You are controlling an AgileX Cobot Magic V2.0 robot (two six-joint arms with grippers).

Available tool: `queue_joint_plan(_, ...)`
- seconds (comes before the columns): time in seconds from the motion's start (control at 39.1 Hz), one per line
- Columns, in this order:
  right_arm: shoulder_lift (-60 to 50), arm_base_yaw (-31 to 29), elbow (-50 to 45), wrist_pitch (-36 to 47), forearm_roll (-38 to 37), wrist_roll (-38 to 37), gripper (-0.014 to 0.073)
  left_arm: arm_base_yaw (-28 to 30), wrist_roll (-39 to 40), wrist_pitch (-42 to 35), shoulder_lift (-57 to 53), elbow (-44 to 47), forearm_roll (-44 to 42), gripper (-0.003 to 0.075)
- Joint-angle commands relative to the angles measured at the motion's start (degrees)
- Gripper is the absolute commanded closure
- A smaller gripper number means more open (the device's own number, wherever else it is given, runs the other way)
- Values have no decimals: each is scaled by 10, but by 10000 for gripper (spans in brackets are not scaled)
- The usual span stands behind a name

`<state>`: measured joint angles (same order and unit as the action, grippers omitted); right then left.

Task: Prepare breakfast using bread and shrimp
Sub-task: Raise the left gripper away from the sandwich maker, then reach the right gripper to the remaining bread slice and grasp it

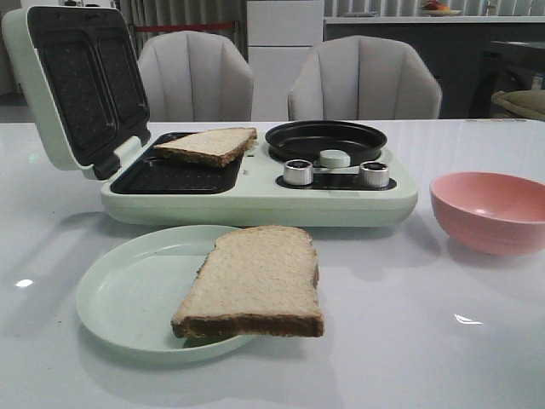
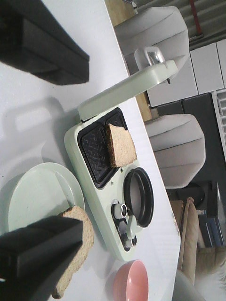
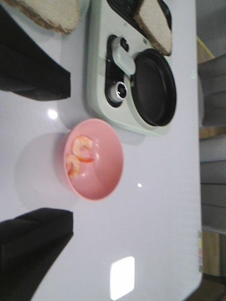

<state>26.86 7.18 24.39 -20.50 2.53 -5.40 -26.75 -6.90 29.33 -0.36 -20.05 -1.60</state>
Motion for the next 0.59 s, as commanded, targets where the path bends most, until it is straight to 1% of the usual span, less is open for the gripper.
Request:
queue_joint_plan(0.0,71,20,54,2,46,1,6,0,3,-45,-5,-14,5,102)
queue_joint_plan(0.13,170,38,97,-34,135,1,6,0,3,-45,-5,-14,5,102)
queue_joint_plan(0.28,282,56,129,-40,217,18,17,0,3,-45,-6,-14,5,102)
queue_joint_plan(0.36,325,60,140,-40,253,42,17,0,3,-45,-8,-14,5,102)
queue_joint_plan(0.43,373,62,148,-42,309,75,17,0,3,-45,-8,-14,5,102)
queue_joint_plan(0.56,441,62,161,-49,418,165,17,0,3,-45,-8,-14,5,102)
